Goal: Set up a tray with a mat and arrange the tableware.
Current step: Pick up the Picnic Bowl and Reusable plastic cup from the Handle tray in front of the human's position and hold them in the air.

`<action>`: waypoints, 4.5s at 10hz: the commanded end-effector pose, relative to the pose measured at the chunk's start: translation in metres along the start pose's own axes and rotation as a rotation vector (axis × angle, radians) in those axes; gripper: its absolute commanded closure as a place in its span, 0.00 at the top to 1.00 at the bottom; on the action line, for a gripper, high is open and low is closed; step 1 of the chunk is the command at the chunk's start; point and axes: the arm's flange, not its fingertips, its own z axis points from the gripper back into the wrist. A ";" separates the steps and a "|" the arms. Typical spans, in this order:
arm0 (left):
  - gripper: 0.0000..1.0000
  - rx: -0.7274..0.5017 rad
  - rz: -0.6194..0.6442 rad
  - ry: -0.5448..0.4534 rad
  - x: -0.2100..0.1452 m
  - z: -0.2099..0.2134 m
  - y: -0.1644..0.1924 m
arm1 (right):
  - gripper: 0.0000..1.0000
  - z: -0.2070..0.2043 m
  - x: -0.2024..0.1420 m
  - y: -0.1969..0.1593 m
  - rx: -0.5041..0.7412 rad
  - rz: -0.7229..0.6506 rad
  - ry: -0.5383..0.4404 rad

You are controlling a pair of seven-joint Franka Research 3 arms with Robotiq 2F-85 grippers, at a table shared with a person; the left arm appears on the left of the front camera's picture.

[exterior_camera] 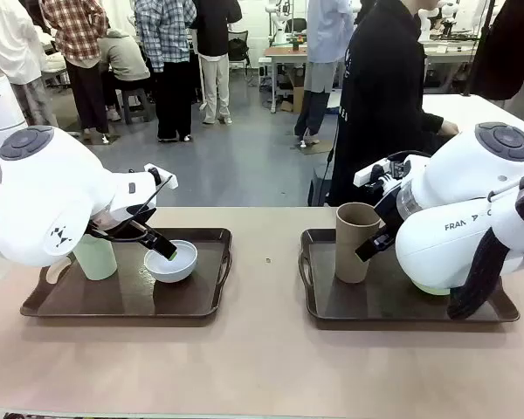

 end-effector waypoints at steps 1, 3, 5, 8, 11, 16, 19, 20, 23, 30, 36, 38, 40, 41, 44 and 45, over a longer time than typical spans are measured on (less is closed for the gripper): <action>1.00 0.000 0.000 0.000 0.000 0.000 0.000 | 1.00 0.000 0.000 0.000 0.000 0.000 0.000; 1.00 0.000 0.000 0.000 0.000 0.000 0.000 | 1.00 0.000 0.000 0.000 0.000 0.000 0.000; 1.00 0.000 0.000 0.000 0.000 0.000 0.000 | 1.00 0.000 0.000 0.000 0.000 0.000 0.000; 1.00 0.000 0.000 0.000 0.000 0.000 0.000 | 1.00 0.000 0.000 0.000 0.000 0.000 0.000; 1.00 0.000 0.000 0.000 0.000 0.000 0.000 | 1.00 0.000 0.000 0.000 0.000 0.000 0.000; 1.00 0.000 0.000 0.000 0.000 0.000 0.000 | 1.00 0.000 0.000 0.000 0.000 0.000 0.000; 1.00 0.003 -0.074 0.027 -0.007 0.035 -0.018 | 1.00 0.041 -0.028 0.017 -0.013 -0.162 0.171; 1.00 -0.041 -0.078 0.032 -0.027 0.070 -0.010 | 1.00 0.081 -0.053 0.018 -0.072 -0.219 0.202; 1.00 -0.118 0.017 0.221 -0.100 0.094 0.000 | 1.00 0.118 -0.143 0.014 -0.075 -0.324 0.366; 1.00 -0.435 0.255 0.045 -0.044 0.122 0.048 | 1.00 0.152 -0.046 -0.039 0.593 -0.367 0.280; 1.00 -0.861 0.375 -0.147 -0.057 0.159 0.102 | 1.00 0.184 -0.084 -0.089 0.713 -0.416 0.109; 1.00 -1.197 0.610 -0.454 -0.059 0.163 0.107 | 1.00 0.177 -0.093 -0.097 1.314 -0.401 0.000; 1.00 -1.277 0.629 -0.430 -0.052 0.138 0.101 | 1.00 0.160 -0.101 -0.097 1.507 -0.342 -0.099; 1.00 -1.275 0.643 -0.346 -0.041 0.125 0.093 | 1.00 0.147 -0.104 -0.099 1.572 -0.407 -0.117; 1.00 -1.303 0.663 -0.358 -0.052 0.124 0.087 | 1.00 0.152 -0.113 -0.091 1.542 -0.443 -0.157; 1.00 -1.252 0.668 -0.239 -0.054 0.099 0.082 | 1.00 0.152 -0.113 -0.091 1.542 -0.443 -0.157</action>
